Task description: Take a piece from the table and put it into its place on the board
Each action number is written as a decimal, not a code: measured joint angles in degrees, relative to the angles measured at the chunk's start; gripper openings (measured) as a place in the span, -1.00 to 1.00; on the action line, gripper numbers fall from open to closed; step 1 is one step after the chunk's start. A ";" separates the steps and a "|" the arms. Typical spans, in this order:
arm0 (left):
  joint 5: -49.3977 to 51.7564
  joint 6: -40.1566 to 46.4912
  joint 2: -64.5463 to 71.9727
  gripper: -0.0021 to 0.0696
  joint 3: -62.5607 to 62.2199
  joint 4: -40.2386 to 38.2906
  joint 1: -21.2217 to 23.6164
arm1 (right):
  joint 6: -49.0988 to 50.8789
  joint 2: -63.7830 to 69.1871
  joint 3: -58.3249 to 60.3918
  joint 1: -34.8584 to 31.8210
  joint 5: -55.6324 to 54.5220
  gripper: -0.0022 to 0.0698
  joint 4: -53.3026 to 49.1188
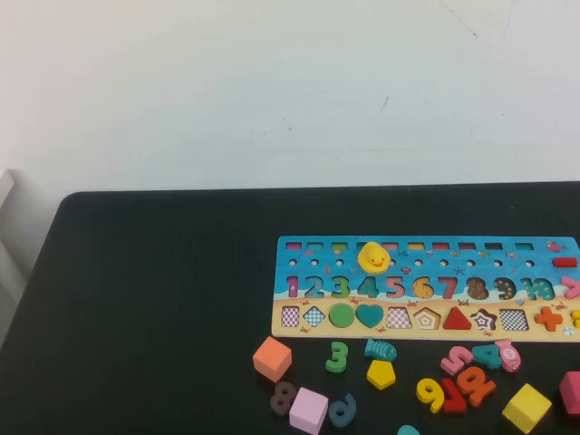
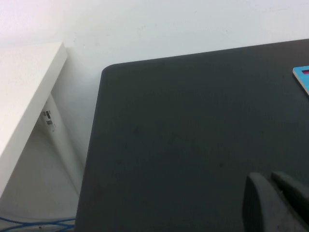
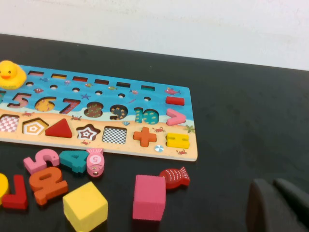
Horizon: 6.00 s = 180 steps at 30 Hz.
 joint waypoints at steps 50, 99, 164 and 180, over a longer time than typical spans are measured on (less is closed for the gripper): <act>2.29 0.95 1.13 -0.95 -6.92 -40.92 0.00 | 0.00 0.00 0.00 0.00 0.00 -0.89 0.00; 40.72 37.38 114.91 -0.95 -94.53 -10.27 -41.94 | 0.00 0.00 0.00 0.00 0.00 -0.89 0.00; 32.21 6.67 140.62 0.51 -108.55 -5.71 -41.99 | 0.00 0.00 0.00 0.00 0.00 -0.89 0.00; 29.82 7.42 141.87 0.49 -108.67 -4.82 -43.99 | 0.00 0.00 0.00 0.00 0.00 -0.89 0.00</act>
